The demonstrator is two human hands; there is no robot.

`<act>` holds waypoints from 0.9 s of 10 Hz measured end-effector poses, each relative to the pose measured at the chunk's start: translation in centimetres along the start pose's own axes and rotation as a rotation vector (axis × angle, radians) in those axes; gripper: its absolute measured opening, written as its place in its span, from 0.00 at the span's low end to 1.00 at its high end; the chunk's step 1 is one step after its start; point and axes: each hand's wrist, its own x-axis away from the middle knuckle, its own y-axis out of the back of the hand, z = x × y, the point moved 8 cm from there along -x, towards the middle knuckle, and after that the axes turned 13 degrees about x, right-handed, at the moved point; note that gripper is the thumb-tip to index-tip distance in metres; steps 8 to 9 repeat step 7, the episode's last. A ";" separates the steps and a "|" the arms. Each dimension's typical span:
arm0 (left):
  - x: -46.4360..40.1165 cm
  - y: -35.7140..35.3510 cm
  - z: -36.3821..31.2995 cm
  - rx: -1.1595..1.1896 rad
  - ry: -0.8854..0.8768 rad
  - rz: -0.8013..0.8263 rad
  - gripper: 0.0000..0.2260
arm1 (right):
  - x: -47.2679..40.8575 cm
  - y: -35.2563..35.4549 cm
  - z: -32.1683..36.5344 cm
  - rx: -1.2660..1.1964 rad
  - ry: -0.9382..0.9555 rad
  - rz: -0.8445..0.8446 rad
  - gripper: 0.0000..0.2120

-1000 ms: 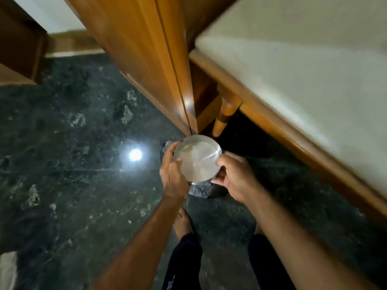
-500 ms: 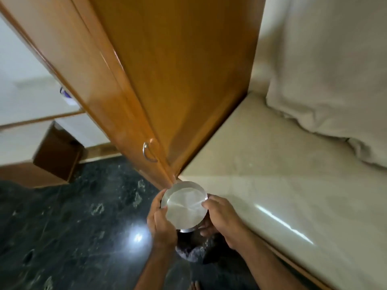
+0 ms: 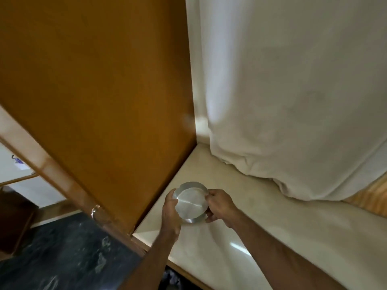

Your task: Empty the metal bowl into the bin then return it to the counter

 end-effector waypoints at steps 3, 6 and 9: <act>-2.5 0.2 5.3 -0.139 0.161 0.032 0.18 | -6.1 -2.7 -4.1 0.420 -0.112 -0.102 0.13; -3.3 0.2 5.5 -0.870 -0.204 0.242 0.12 | -6.9 -3.2 -5.2 0.563 -0.231 -0.155 0.10; -2.5 -0.2 5.5 -1.106 -0.278 0.318 0.11 | -6.6 -3.2 -4.6 0.572 -0.205 -0.153 0.10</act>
